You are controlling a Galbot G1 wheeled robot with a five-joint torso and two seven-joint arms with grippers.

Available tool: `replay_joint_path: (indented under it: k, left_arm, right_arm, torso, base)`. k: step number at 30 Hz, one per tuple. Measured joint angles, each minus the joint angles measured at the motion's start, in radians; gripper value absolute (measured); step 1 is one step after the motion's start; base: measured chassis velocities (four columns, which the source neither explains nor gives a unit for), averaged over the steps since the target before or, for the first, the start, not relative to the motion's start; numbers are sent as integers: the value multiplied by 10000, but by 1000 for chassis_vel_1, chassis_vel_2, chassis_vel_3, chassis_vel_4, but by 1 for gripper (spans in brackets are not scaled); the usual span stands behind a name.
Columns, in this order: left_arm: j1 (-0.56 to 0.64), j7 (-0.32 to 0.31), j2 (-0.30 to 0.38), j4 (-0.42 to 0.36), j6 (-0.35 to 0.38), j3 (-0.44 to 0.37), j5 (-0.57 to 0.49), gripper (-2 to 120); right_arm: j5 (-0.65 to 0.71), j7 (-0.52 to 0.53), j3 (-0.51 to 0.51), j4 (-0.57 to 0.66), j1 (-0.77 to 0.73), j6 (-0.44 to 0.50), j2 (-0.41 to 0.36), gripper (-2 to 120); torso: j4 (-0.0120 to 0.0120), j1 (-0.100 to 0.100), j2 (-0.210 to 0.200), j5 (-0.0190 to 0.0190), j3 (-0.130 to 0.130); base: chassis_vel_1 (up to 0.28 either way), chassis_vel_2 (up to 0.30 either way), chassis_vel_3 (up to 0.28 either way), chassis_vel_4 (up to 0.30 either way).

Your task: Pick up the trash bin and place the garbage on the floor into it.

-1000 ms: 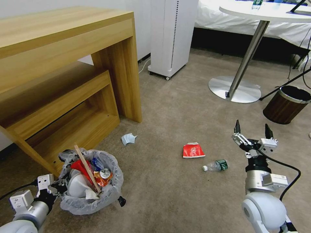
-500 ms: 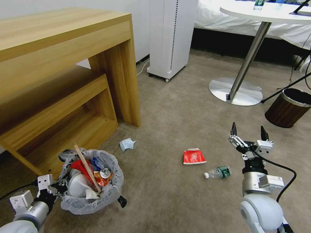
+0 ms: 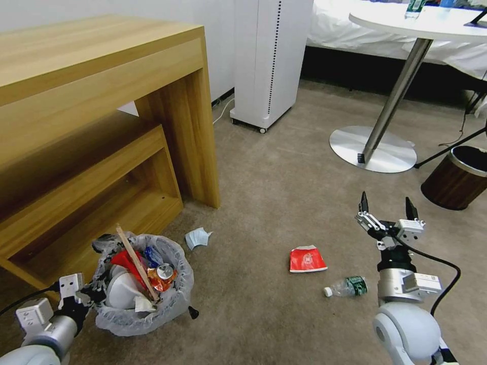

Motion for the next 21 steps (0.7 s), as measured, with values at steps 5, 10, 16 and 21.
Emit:
replay_joint_path:
  k: [5,10,16,21]
  left_arm:
    - [-3,0,11,3,-1,1,-2,1]
    - [26,1,23,-21,1,0,-2,1]
    - [57,-5,16,-62,28,0,7,1]
    - [72,-12,18,-98,52,1,7,1]
  right_arm:
    - [-56,-15,-50,-20,0,49,21,100]
    - [-56,-45,-93,-4,-29,83,28,100]
    - [-60,-227,-104,-9,-75,313,3,100]
    - [-74,-257,-118,-9,-97,346,-26,100]
  torso:
    - [-1,0,0,0,0]
    - [-1,1,0,0,1]
    - [0,0,0,-1,0]
    - [-1,0,0,0,0]
  base:
    - [-116,101,109,-103]
    - [-92,89,112,-85]
    - [-10,22,15,-18]
    - [0,0,0,0]
